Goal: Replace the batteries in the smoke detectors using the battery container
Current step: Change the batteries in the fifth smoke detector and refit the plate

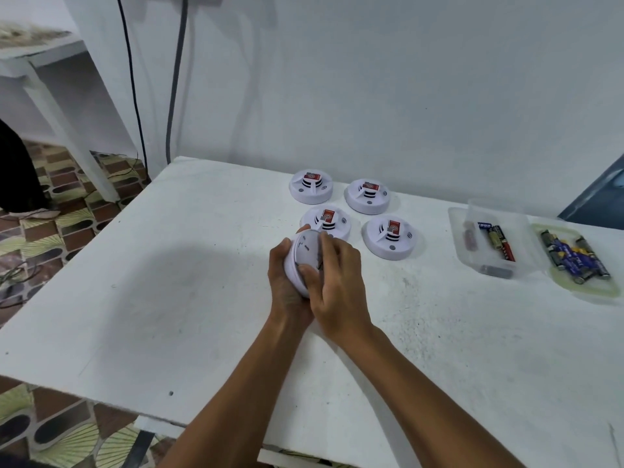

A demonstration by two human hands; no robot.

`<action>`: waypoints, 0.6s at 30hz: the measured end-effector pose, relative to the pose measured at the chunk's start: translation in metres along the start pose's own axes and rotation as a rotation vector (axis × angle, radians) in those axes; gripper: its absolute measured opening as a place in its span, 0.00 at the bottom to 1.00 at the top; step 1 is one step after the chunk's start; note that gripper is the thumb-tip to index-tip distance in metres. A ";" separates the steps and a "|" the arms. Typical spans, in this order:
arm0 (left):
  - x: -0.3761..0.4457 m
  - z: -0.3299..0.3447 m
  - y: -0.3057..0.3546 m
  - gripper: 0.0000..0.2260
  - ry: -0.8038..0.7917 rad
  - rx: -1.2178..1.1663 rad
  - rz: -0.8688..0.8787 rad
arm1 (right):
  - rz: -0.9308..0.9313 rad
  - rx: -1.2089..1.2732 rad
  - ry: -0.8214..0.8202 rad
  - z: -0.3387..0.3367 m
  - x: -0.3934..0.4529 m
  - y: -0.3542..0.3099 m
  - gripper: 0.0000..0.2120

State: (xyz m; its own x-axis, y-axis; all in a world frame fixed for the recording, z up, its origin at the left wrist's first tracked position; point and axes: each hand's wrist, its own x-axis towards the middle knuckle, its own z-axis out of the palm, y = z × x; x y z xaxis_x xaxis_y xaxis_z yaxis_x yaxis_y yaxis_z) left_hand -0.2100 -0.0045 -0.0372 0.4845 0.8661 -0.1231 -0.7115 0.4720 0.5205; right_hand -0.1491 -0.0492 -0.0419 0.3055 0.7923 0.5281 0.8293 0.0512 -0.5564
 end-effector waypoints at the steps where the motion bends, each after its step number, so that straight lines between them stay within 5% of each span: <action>1: 0.000 0.002 0.000 0.26 0.003 0.005 -0.002 | 0.005 -0.018 -0.008 0.000 0.002 0.000 0.34; 4: -0.003 0.007 0.001 0.17 0.077 0.015 -0.002 | 0.011 -0.073 -0.028 0.000 0.004 -0.001 0.34; 18: -0.001 0.014 -0.007 0.17 0.089 0.103 0.044 | 0.134 -0.021 0.009 -0.004 0.007 -0.007 0.37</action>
State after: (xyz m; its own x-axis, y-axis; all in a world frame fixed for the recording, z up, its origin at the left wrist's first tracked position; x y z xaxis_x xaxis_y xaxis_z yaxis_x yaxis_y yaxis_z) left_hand -0.1985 -0.0107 -0.0289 0.4039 0.8988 -0.1704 -0.6726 0.4180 0.6107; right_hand -0.1507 -0.0463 -0.0318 0.4183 0.7856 0.4559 0.7903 -0.0674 -0.6090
